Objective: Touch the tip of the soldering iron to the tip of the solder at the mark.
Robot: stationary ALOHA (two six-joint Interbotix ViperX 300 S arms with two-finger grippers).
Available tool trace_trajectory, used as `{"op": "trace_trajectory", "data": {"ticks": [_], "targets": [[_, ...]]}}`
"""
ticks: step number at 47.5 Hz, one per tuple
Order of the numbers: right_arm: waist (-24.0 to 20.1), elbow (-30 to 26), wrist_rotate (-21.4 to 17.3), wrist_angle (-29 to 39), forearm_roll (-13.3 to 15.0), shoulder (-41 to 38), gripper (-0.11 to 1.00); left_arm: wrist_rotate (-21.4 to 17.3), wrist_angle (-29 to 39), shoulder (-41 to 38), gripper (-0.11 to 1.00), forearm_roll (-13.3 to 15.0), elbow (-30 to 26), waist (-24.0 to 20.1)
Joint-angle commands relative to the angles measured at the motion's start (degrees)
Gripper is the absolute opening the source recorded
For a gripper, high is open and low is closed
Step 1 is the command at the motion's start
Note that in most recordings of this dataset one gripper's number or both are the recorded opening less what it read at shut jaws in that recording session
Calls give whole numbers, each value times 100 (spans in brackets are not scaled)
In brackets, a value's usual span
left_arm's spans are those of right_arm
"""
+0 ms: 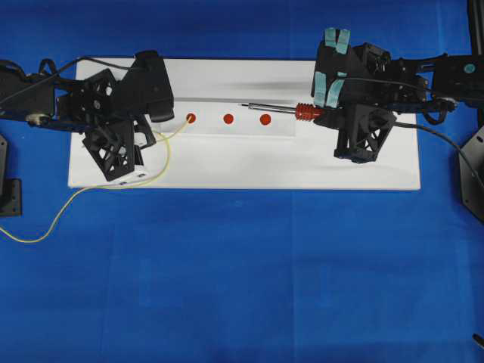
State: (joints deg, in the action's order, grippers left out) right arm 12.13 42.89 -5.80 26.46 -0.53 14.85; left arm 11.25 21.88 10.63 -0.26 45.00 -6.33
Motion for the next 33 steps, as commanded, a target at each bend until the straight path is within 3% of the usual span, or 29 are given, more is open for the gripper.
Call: {"op": "trace_trajectory", "data": {"ticks": [1,33], "targets": [[26,-167,-9,-44,18,114,6,44,-97,53,2,9,-18,35],[26,-439,-35,-18,18,-176,6,79,-88,9,2,9,-9,18]]}}
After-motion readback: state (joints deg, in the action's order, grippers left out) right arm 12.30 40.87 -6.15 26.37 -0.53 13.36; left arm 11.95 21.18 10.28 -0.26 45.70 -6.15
